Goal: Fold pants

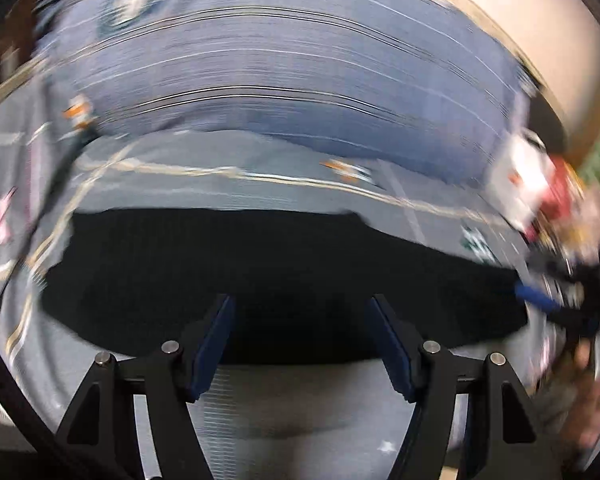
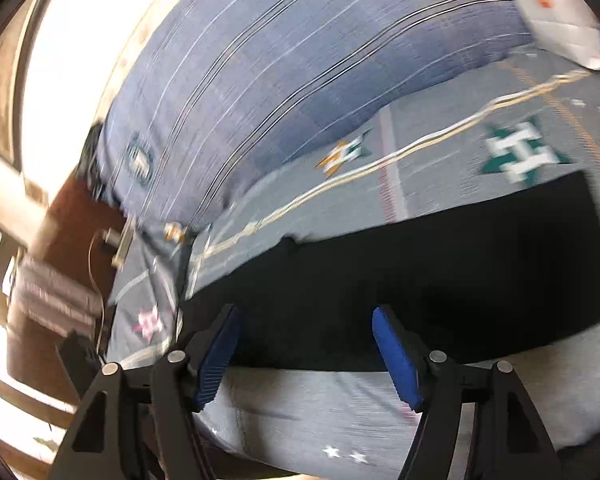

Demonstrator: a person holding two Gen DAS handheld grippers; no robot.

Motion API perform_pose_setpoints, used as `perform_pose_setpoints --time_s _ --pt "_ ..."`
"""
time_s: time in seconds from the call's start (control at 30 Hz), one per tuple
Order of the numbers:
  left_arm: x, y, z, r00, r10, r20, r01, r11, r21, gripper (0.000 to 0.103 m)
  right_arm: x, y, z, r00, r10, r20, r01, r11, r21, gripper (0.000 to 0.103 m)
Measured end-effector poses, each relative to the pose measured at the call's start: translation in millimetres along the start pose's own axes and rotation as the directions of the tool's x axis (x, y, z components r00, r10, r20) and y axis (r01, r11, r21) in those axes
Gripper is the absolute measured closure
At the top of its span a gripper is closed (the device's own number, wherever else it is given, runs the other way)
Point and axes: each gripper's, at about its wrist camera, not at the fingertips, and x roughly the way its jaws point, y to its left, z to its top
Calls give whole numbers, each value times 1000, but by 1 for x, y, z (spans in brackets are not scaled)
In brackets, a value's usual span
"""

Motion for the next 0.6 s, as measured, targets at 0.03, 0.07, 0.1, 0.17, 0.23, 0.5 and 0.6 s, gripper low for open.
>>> perform_pose_setpoints --time_s 0.03,0.07,0.1,0.17,0.23,0.5,0.6 --pt "1 -13 -1 1000 -17 -13 17 999 33 33 -7 -5 5 1000 -21 0 21 1000 20 31" --pt "5 -27 -2 999 -35 -24 36 997 64 33 -16 -15 14 998 -60 -15 61 997 52 31" --pt "10 -46 -2 998 -52 -39 56 993 100 33 -22 -24 26 994 -99 -44 102 993 61 31" --pt "19 -74 -3 994 -85 -68 94 985 144 33 -32 -35 47 986 -148 -80 150 989 20 31" --pt "35 -105 -4 985 -132 -111 152 970 190 33 -41 -48 60 983 -171 -70 171 985 -9 31" --pt "86 -208 -33 946 -199 -255 288 875 389 35 -50 -156 55 971 -212 -113 226 965 134 31" --pt "102 -247 -48 926 -200 -320 342 804 486 42 -56 -185 56 979 -170 -110 192 953 233 31"
